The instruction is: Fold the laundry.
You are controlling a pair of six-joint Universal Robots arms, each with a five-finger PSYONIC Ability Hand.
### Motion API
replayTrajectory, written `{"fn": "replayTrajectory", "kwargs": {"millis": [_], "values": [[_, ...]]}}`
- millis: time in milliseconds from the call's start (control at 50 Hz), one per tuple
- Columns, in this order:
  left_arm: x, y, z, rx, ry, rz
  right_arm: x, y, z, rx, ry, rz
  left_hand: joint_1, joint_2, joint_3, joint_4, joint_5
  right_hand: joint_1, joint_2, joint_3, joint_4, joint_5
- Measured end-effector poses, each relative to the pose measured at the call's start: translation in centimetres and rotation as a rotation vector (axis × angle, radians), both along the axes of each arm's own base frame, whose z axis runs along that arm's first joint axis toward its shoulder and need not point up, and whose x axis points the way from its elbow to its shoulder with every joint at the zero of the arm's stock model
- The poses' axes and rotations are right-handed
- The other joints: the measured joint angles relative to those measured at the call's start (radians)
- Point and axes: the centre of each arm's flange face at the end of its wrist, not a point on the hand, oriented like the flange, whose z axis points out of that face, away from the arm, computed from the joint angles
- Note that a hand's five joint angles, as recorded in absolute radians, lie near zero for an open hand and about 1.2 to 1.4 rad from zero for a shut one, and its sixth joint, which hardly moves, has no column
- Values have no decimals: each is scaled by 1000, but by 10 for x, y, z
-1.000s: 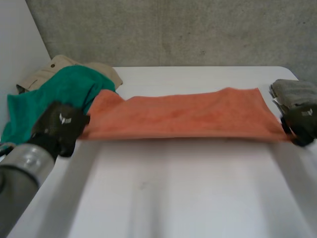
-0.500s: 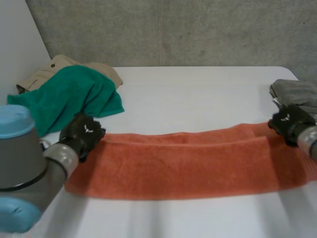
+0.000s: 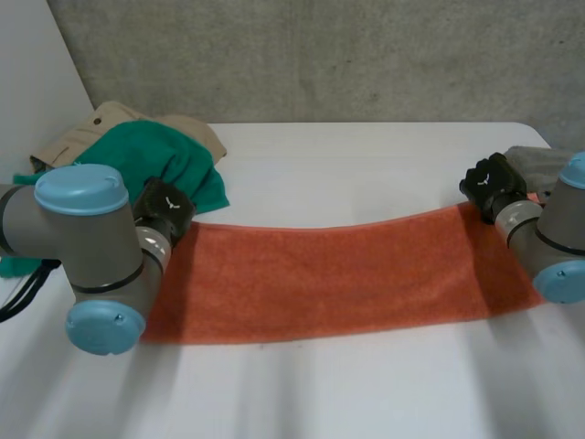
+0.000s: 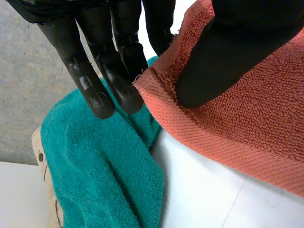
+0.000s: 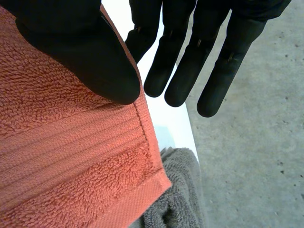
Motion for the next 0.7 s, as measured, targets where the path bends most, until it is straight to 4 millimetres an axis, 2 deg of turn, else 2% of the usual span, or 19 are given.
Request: {"fn": "replayTrajectory", "kwargs": {"millis": [20, 120, 200, 240, 260, 280, 320, 360, 440, 520, 580, 700], "values": [[0, 0, 0, -1, -1, 1, 0, -1, 0, -4, -1, -2, 0, 0, 0, 0, 0, -37, -41, -39, -40, -42], [1, 0, -3, 4, -10, 23, 0, -4, 2, -26, -3, -24, 0, 0, 0, 0, 0, 51, 68, 65, 66, 58], [3, 1, -5, 12, -17, 45, -1, -5, 3, -32, -5, -35, -2, 0, 0, 0, 0, 16, 19, 16, 13, 16], [3, 3, -5, 14, -18, 47, -1, -5, 3, -31, -6, -37, -66, -52, -53, -53, -53, -83, -85, -88, -91, -87], [2, 3, -5, 14, -18, 46, -1, -4, 3, -30, -8, -38, -366, -318, -314, -319, -315, -219, -223, -223, -224, -225], [1, 4, -5, 13, -17, 42, 0, -3, 3, -28, -10, -39, -656, -587, -558, -571, -567, -535, -539, -529, -534, -531], [-2, 6, -5, 11, -14, 33, 0, -2, 5, -26, -19, -41, -887, -861, -854, -875, -854, -743, -739, -731, -739, -752], [-5, 8, -2, 5, -8, 24, -1, 0, 11, -25, -42, -49, -916, -971, -967, -984, -954, -837, -836, -837, -841, -841], [-9, 11, 5, -12, 9, 10, -5, 6, 27, -15, -109, -71, -916, -991, -988, -1002, -964, -838, -844, -852, -856, -845], [-10, 18, 21, -41, 47, 3, -19, 19, 49, 31, -190, -92, -916, -991, -988, -1002, -964, -838, -844, -852, -856, -845], [-10, 24, 33, -60, 87, -1, -38, 33, 61, 108, -237, -109, -916, -991, -988, -1002, -964, -837, -842, -850, -854, -844], [-10, 39, 49, -74, 176, -24, -79, 59, 60, 300, -295, -136, -916, -991, -988, -1002, -964, -705, -708, -706, -708, -701]]}}
